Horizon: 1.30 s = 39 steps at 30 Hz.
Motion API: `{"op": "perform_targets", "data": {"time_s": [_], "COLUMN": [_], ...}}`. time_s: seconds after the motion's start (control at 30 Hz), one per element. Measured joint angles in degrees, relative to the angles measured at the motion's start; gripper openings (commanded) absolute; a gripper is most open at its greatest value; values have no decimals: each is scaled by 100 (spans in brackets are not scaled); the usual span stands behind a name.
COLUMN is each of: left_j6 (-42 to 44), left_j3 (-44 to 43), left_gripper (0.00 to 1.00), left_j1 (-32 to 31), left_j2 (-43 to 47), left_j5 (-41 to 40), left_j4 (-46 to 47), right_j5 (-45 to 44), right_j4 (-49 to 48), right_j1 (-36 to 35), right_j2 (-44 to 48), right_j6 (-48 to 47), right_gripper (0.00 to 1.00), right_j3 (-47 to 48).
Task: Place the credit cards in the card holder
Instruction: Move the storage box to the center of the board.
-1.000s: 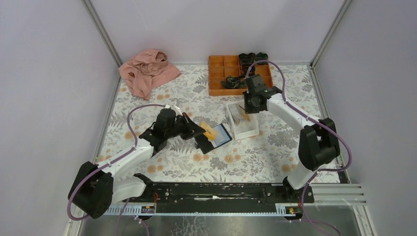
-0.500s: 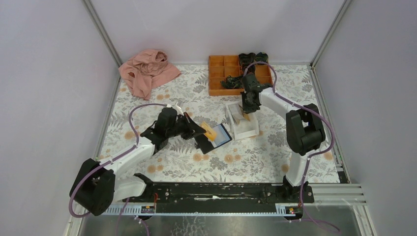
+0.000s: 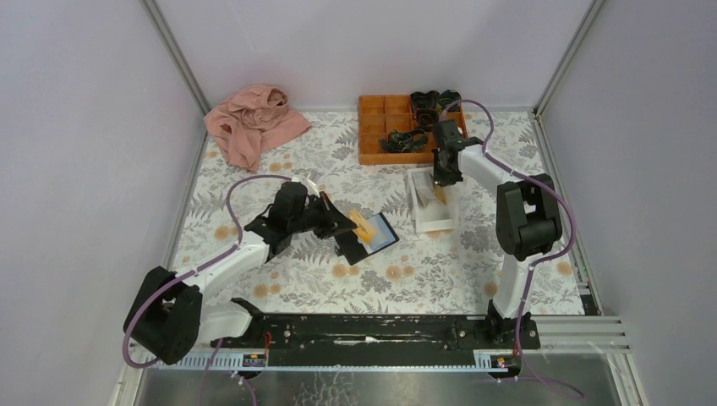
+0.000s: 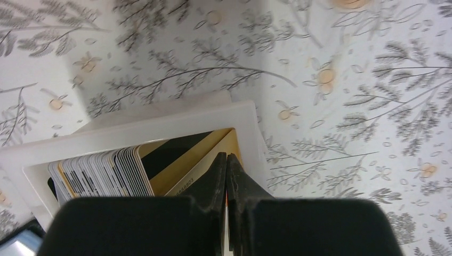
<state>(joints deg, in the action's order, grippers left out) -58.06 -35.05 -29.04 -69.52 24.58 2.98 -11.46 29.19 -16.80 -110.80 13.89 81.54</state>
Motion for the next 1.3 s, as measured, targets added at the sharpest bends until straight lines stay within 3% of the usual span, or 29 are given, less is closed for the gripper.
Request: {"op": "perform_targets", "data": {"time_s": [0.7,1.03,1.3], "left_j6": [22,125,118], "left_j3": [-92,-127,-114], "left_gripper": [0,0,0], "left_j1": [0,0,0], "left_j2": [-229,-201,-149], "left_j5": [356,470,793], "left_j4": [11,-9,160], "right_j5": [-503,-398,271], "right_j4": [-120,114,546], "right_j1": [699,741,367], "right_j2": [-396,-411,942], "right_j6": [-304,-345,-188], "right_gripper": [7,30,38], "right_j3": [518,1023,625]}}
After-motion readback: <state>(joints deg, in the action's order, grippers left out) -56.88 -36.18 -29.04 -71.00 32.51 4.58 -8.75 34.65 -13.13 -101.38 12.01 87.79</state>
